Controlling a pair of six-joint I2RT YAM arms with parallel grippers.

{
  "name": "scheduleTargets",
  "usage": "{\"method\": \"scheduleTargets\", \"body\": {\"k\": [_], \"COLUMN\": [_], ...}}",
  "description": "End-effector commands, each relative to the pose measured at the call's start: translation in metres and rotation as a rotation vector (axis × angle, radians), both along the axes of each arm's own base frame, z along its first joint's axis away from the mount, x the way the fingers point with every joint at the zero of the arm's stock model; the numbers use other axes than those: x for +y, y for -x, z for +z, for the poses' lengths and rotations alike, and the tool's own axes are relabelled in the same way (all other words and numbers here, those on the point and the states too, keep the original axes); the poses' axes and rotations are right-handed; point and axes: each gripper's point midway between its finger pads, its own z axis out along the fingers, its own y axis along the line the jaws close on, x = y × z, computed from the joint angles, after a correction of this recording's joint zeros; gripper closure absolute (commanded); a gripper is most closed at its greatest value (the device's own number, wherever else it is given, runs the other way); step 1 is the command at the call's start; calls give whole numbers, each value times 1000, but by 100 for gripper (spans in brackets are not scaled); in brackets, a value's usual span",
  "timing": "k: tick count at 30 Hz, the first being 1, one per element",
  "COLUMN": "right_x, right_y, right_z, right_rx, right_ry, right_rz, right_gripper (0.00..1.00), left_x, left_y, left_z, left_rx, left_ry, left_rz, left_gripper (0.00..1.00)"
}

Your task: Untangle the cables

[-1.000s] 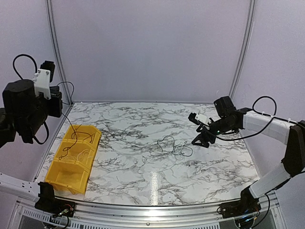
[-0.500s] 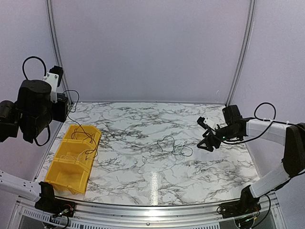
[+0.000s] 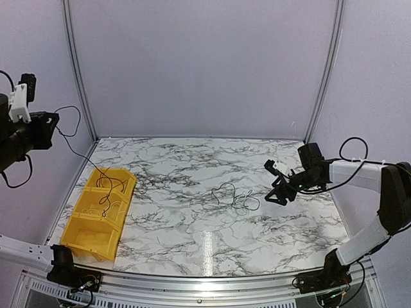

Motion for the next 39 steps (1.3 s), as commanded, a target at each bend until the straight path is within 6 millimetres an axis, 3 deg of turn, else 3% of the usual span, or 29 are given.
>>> {"method": "scheduleTargets", "body": {"k": [1, 7, 14, 17, 19, 25, 28, 33, 39], "right_x": [1, 1, 3, 3, 3, 3, 4, 4, 5], "right_y": [-6, -6, -6, -5, -5, -5, -5, -3, -2], "right_z": [2, -1, -6, -7, -8, -11, -12, -14, -17], "right_rx": [-9, 3, 25, 30, 33, 43, 53, 64, 77], "right_ry": [-10, -8, -10, -8, -8, -7, -7, -7, -10], "right_rz": [11, 15, 25, 27, 30, 35, 40, 46, 52], "right_gripper": [20, 20, 20, 21, 21, 21, 21, 21, 21], "left_x": [6, 16, 48, 48, 40, -44, -70, -75, -50], "left_y": [11, 23, 34, 36, 35, 47, 56, 65, 71], "left_z": [-28, -51, -46, -45, -50, -87, -94, -86, -68], "left_rx": [121, 187, 150, 154, 176, 393, 469, 473, 416], "left_ry": [-19, 17, 130, 128, 83, -111, -123, -63, 52], "left_rz": [-39, -59, -18, -33, -61, -397, -506, -565, -526], "left_gripper": [100, 100, 100, 100, 100, 100, 100, 100, 100]}}
